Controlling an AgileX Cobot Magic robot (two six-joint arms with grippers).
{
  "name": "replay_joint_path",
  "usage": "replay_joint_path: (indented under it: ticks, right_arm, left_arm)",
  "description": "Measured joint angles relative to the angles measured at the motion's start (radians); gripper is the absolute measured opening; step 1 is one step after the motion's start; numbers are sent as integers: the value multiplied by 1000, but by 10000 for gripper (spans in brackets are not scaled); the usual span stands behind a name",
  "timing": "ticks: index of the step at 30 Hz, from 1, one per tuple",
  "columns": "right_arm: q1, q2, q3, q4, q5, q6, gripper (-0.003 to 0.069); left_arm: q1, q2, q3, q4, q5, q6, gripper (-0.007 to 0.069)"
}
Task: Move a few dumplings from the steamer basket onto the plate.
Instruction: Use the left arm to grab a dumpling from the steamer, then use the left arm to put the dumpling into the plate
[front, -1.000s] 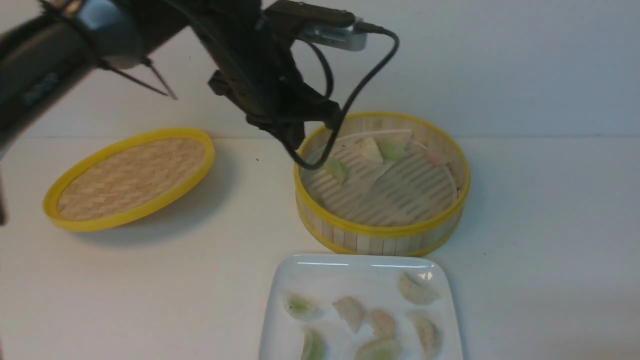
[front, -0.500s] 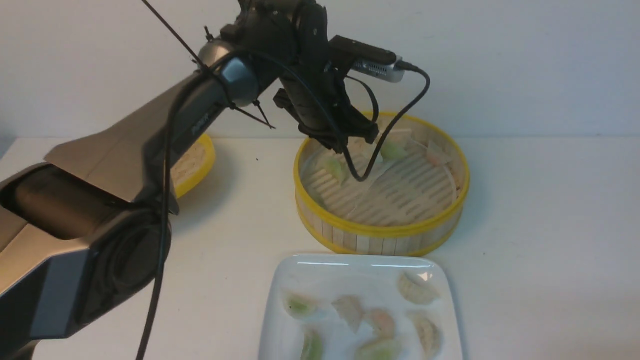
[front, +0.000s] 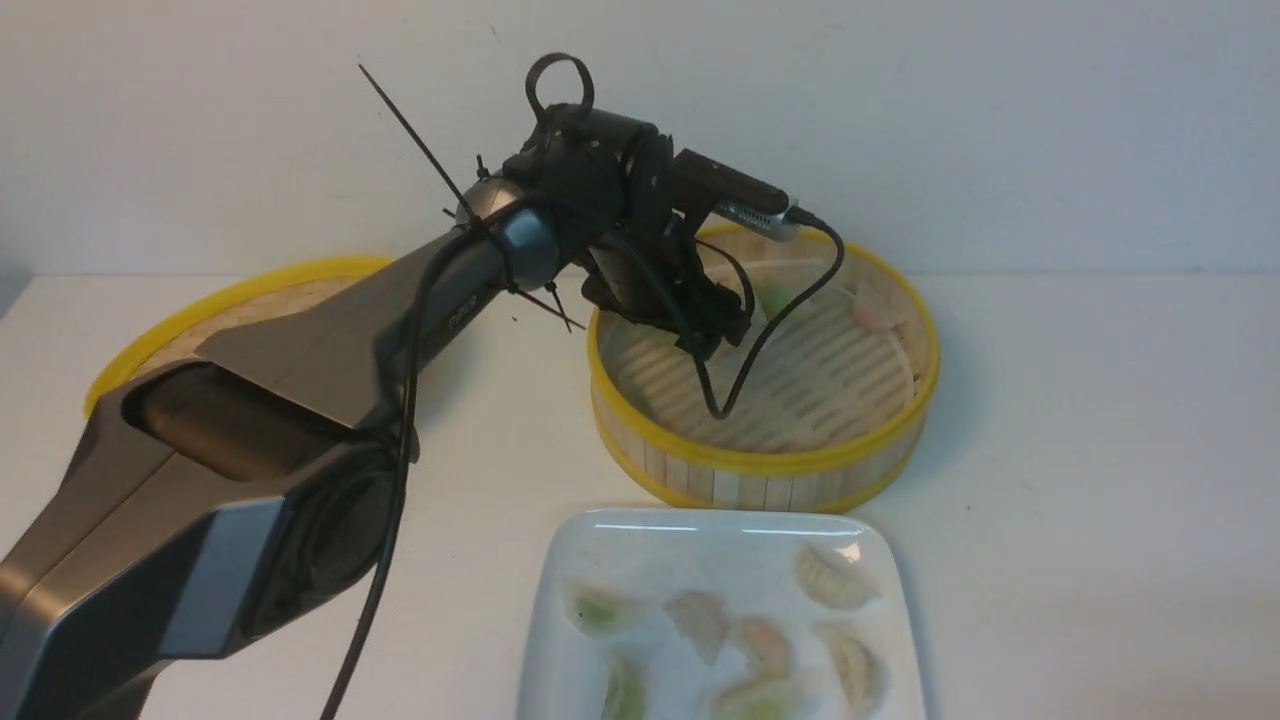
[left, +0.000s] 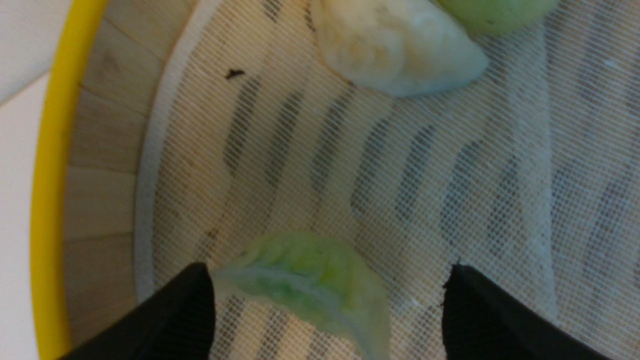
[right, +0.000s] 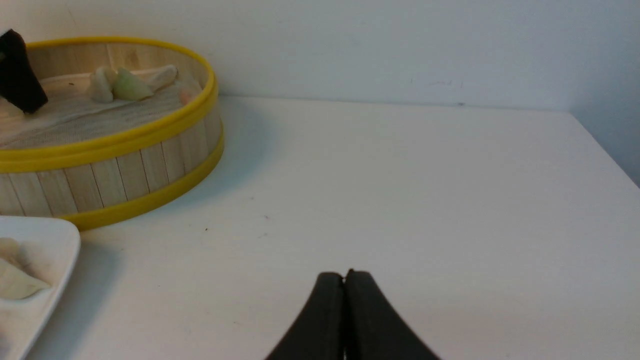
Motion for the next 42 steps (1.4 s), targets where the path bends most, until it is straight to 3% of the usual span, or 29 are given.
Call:
replay_joint_path:
  ticks: [3,6,10,11,22,31,42]
  right_arm:
    - [0,0,0,0,0,0,-15]
    - [0,0,0,0,0,0,-15]
    - [0,0,0,0,0,0,-15]
    - [0,0,0,0,0,0,-15]
    - [0,0,0,0,0,0,-15]
    - [0,0,0,0,0,0,-15]
    - [0,0,0,1,0,0,-15]
  left_arm:
    - [1,13,0,-1,-3,0,533]
    - [1,19,0,-4,-2,0,443]
    - [-1,19,-1,-13,10,0,195]
    - [-1,19,-6,-12,17,0,181]
    - [-1,-6,-198,-9,280,17,187]
    - [-1,-255,-201,-64,299,31,187]
    - [-1,-734,588,-116,300,30,187]
